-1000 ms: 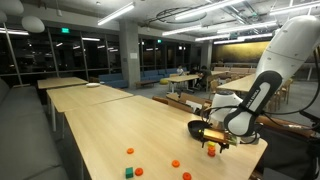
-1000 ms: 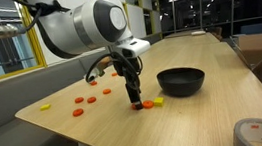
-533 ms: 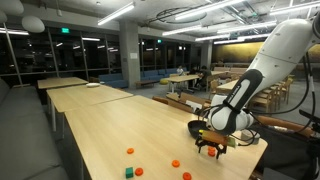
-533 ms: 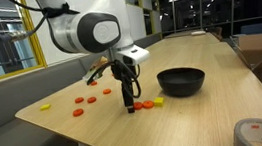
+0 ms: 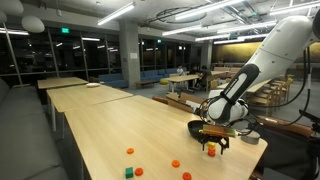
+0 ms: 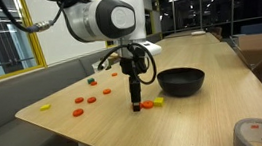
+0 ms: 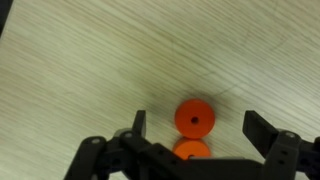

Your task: Put the orange circles into the bowl.

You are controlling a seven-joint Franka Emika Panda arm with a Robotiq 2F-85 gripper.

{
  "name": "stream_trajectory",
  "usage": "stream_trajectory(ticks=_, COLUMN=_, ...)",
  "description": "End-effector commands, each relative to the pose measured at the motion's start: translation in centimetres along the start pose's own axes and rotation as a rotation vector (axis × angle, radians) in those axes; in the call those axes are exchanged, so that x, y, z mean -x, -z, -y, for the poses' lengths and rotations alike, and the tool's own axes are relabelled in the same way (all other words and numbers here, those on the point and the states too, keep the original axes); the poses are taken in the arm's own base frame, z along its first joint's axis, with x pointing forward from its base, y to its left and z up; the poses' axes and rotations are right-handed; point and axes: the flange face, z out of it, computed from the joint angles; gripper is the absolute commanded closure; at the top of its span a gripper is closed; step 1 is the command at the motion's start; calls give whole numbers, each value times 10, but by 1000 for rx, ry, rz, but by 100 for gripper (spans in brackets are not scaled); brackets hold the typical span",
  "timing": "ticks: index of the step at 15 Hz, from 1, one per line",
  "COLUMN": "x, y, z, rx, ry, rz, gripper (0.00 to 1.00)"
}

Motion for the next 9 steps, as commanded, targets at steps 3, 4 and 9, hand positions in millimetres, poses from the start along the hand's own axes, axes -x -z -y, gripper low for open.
stream_trajectory(ticks=3, x=-4, y=16, z=16, rx=20, ry=28, rz=27, gripper=0)
stream_trajectory(ticks=4, x=-5, y=17, z=18, rx=17, ry=32, rz=28, gripper=0)
stream_trajectory(ticks=9, x=-3, y=11, z=19, rx=13, ry=24, rz=35, gripper=0)
